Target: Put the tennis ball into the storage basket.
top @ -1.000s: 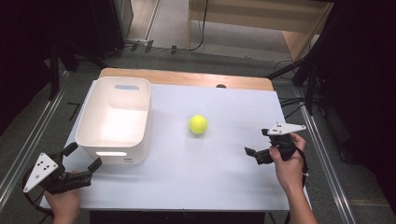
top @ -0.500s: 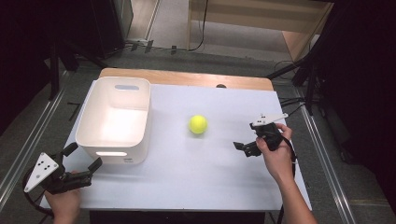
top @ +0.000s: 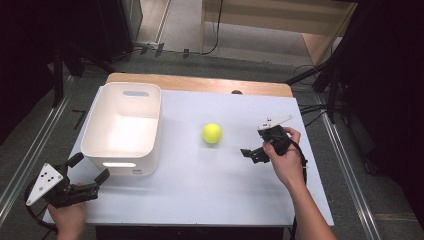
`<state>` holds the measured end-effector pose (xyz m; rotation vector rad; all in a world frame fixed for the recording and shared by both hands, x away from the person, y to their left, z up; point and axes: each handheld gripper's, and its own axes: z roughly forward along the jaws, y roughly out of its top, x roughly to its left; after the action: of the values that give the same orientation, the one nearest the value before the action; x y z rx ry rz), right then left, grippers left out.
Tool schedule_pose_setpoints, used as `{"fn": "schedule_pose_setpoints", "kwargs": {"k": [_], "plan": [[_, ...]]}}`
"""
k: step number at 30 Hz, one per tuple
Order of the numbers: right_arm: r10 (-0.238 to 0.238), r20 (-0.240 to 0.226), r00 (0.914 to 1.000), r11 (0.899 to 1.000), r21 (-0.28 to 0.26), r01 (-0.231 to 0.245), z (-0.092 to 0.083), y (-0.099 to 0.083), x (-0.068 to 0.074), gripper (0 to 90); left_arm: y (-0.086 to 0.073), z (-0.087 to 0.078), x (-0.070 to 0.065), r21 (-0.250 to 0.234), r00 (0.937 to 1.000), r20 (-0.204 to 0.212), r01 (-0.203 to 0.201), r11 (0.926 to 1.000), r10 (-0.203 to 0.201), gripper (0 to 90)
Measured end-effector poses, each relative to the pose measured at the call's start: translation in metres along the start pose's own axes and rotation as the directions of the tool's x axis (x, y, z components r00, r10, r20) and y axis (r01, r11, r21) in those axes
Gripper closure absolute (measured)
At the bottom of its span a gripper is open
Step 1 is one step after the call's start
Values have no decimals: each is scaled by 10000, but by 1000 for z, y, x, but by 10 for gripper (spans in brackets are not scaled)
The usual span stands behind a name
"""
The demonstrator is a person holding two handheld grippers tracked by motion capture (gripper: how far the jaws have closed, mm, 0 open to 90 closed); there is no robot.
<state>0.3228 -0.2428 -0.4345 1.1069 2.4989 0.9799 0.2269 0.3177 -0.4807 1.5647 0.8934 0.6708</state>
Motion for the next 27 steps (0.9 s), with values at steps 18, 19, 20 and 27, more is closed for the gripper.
{"fn": "schedule_pose_setpoints", "kwargs": {"k": [18,19,20,27], "plan": [[-240,-269,9994,9990,361,250,16,23,1,0,0,1,0,55,10000,14,14,10000,-14,0],[-227,-310,9993,9990,371,239,16,25,1,0,0,1,0,37,10000,21,36,10000,-36,0],[-259,-303,9992,9990,365,270,17,26,1,0,0,1,0,15,10000,19,51,10000,-51,0],[-357,-372,9987,9977,562,377,23,32,1,0,0,0,0,58,10000,21,37,10000,-37,0]]}}
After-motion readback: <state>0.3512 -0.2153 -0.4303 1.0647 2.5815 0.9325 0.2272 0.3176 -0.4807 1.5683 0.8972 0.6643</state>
